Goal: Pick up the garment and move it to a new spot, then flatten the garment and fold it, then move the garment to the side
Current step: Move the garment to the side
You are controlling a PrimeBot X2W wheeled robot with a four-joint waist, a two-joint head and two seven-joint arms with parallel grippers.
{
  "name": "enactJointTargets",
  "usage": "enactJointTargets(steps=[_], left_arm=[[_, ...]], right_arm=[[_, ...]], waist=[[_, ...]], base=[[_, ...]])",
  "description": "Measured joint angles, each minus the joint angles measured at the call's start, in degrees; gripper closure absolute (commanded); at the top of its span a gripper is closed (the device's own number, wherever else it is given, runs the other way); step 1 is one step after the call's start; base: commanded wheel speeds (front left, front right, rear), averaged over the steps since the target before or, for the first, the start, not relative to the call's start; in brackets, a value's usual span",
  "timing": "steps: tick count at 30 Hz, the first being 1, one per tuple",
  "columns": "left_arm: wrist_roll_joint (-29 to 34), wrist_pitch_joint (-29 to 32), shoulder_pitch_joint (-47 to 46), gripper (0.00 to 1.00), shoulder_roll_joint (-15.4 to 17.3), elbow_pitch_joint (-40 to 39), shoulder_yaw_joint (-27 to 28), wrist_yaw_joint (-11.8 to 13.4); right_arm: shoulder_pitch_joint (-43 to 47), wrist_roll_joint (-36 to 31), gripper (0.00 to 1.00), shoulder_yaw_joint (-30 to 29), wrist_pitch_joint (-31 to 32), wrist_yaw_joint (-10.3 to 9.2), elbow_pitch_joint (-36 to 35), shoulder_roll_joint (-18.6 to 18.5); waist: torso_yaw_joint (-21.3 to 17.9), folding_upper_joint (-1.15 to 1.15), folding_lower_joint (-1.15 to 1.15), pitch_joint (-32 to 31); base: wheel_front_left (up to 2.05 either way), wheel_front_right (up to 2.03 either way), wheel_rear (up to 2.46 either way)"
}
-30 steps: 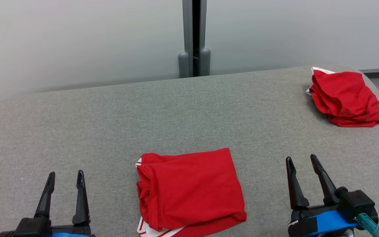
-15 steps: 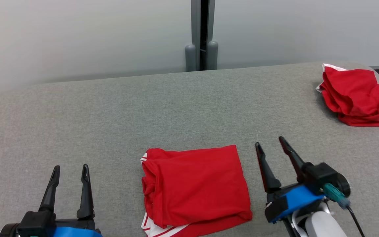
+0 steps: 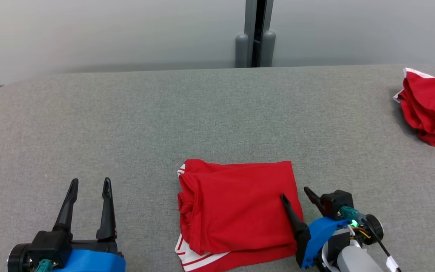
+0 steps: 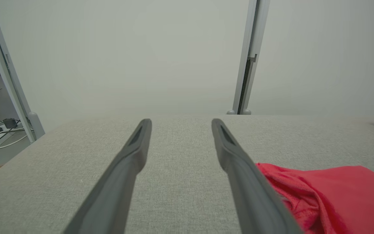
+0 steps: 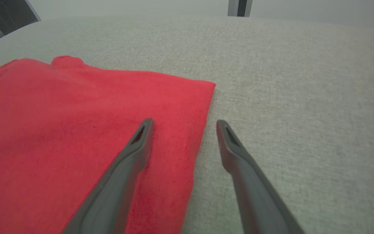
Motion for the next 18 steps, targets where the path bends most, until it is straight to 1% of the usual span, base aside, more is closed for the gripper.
enactJointTargets(steps=[6,10,11,12,13,18], left_arm=[[-0.12,0.00,-0.83,0.00,0.00,0.34,0.14,0.00],[-0.12,0.00,-1.04,0.00,0.00,0.36,0.15,0.00],[-0.13,0.00,-1.13,0.00,0.00,0.38,0.21,0.00],[-0.21,0.00,-1.18,0.00,0.00,0.42,0.19,0.01],[-0.38,0.00,-1.20,0.00,0.00,0.46,0.23,0.01],[-0.45,0.00,-1.64,0.00,0.00,0.40,0.34,0.30]], right_arm=[[-2.11,0.38,0.00,1.33,0.23,0.01,7.22,0.04],[-3.25,3.12,0.00,3.32,-0.19,0.00,9.72,0.04],[-3.45,4.89,0.51,4.46,0.05,-0.08,10.03,-0.11],[-3.64,7.11,0.83,5.54,-0.01,-0.12,10.00,-0.26],[-3.83,8.27,1.00,6.25,-0.30,-0.12,9.98,-0.31],[-5.25,9.46,1.00,7.99,-2.35,0.03,10.96,0.18]], waist=[[0.63,0.00,0.00,1.33],[0.74,0.00,0.00,1.76],[0.72,0.00,0.00,1.82],[0.66,0.00,0.00,1.87],[0.59,0.00,0.00,1.96],[-0.16,0.00,0.00,2.52]], base=[[0.00,0.00,0.00],[0.00,0.00,0.00],[0.00,0.00,0.00],[0.00,0.00,0.00],[0.00,0.00,0.00],[0.00,0.00,0.00]])
